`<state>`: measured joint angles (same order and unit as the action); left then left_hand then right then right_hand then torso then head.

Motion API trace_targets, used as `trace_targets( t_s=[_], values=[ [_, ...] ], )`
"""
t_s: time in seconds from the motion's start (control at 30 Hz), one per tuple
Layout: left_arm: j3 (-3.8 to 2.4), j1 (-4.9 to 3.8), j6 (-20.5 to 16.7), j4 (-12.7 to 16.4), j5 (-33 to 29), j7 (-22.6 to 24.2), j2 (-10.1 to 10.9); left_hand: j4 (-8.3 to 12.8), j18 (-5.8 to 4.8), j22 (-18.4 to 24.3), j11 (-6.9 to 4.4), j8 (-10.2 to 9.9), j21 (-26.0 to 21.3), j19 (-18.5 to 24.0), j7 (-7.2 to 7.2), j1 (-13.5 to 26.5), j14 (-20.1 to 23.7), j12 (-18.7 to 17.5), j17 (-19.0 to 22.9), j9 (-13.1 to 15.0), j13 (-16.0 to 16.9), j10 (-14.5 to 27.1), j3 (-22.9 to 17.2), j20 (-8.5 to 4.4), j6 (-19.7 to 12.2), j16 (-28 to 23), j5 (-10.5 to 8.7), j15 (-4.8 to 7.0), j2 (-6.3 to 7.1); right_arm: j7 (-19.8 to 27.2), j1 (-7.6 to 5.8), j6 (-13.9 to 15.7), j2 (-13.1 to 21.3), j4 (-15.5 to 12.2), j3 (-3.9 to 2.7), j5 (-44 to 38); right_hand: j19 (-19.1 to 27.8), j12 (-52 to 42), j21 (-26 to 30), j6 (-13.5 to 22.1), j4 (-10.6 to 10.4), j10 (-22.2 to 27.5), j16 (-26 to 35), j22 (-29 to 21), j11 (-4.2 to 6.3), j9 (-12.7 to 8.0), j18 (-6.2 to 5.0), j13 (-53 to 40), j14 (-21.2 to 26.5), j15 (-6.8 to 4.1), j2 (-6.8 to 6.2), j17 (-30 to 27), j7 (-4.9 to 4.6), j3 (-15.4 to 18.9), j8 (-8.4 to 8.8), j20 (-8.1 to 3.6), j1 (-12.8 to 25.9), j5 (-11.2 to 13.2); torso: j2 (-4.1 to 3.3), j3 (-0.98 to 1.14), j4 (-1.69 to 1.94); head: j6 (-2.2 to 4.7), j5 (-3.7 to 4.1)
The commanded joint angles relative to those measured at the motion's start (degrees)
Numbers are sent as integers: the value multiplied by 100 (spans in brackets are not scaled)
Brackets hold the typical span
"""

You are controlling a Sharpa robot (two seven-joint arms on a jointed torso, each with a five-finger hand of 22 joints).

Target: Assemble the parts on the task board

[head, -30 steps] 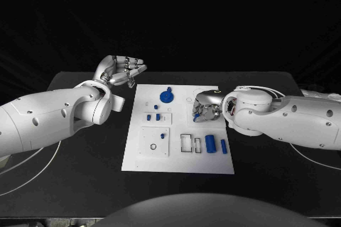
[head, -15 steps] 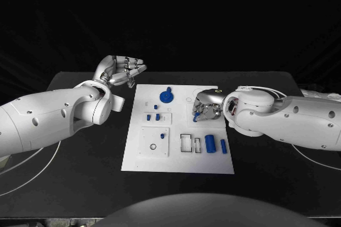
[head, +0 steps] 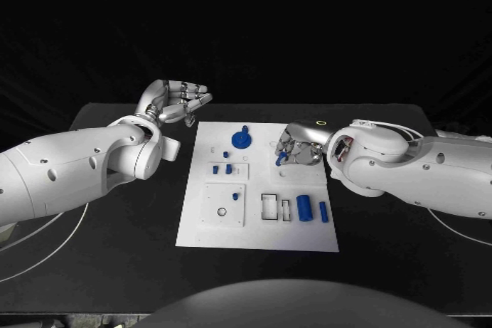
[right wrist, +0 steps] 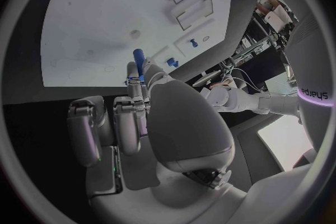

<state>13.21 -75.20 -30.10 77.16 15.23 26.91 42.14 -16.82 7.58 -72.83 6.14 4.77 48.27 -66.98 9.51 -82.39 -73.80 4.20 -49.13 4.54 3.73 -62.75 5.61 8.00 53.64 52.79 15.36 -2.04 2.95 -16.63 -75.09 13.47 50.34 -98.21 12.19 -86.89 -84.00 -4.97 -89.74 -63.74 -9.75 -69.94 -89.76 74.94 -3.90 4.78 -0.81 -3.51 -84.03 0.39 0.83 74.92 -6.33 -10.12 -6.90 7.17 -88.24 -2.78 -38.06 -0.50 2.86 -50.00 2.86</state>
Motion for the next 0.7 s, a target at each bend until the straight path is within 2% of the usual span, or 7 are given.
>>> trace_targets(
  t_s=[0.03, 0.23, 0.43, 0.5, 0.7],
  values=[
    [-5, -1, 46, 14, -20, 55, -10, 8, 38, 9, -2, -31, -32, -8, 1, 12, -22, -27, 0, -1, 3, 2, 26, -14, 4, -21, 18, 20, -51, 176, -50, 353, 4, -85, -2, -84, -600, 45, -26, -72, -41, -29, -24, 1506, -3, 46, 81, 7, -597, 11, -26, 1508, -20, 11, -32, -41, 31, -11, -4, -1, 0, 0, -3],
    [-5, -1, 59, 2, -20, 54, -31, 9, 39, 15, -3, -31, -49, -12, 0, -1, -26, -27, 3, -1, 4, 4, 29, -14, 3, -28, 25, 20, -60, 274, -136, 389, -62, -228, -6, -47, -600, 67, -26, -63, -46, -18, -24, 1506, -10, 41, 81, 8, -597, 19, -29, 1508, -24, 3, -19, -35, 27, -12, 0, 0, 1, 0, -38],
    [-4, 0, 85, -50, -20, 56, -69, 9, 39, 14, -2, -32, -48, -15, 0, -3, -29, -27, -2, -1, 4, 4, 30, -14, 3, -24, 26, 21, -62, 443, -157, 281, -307, -285, -12, 75, -600, 101, -26, -47, -49, -3, -24, 1506, -26, 33, 81, 8, -597, 33, -29, 1508, -40, -18, 4, -24, 11, -14, 10, 2, 1, 0, -139],
    [-4, 2, 92, -92, -20, 55, -96, 9, 38, 14, -2, -32, -47, -16, 0, -3, -29, -27, -3, -1, 4, 4, 30, -14, 3, -22, 26, 21, -62, 516, -160, 215, -442, -278, -14, 106, -600, 111, -26, -41, -49, 3, -24, 1506, -31, 30, 81, 8, -597, 39, -31, 1508, -44, -25, 12, -20, 5, -15, 11, 1, 6, 0, -110],
    [-2, 16, 119, -209, -20, 55, -180, 9, 41, 19, -2, -32, -61, -11, 0, -6, -27, -27, 4, -1, 3, 5, 29, -14, 2, -29, 28, 20, -65, 734, -162, -51, -867, -216, -16, 146, -600, 128, -26, -30, -53, 21, -24, 1506, -35, 25, 81, 9, -597, 45, -36, 1508, -44, -32, 26, -14, 2, -13, 21, -9, 15, 0, -113]
  ],
)
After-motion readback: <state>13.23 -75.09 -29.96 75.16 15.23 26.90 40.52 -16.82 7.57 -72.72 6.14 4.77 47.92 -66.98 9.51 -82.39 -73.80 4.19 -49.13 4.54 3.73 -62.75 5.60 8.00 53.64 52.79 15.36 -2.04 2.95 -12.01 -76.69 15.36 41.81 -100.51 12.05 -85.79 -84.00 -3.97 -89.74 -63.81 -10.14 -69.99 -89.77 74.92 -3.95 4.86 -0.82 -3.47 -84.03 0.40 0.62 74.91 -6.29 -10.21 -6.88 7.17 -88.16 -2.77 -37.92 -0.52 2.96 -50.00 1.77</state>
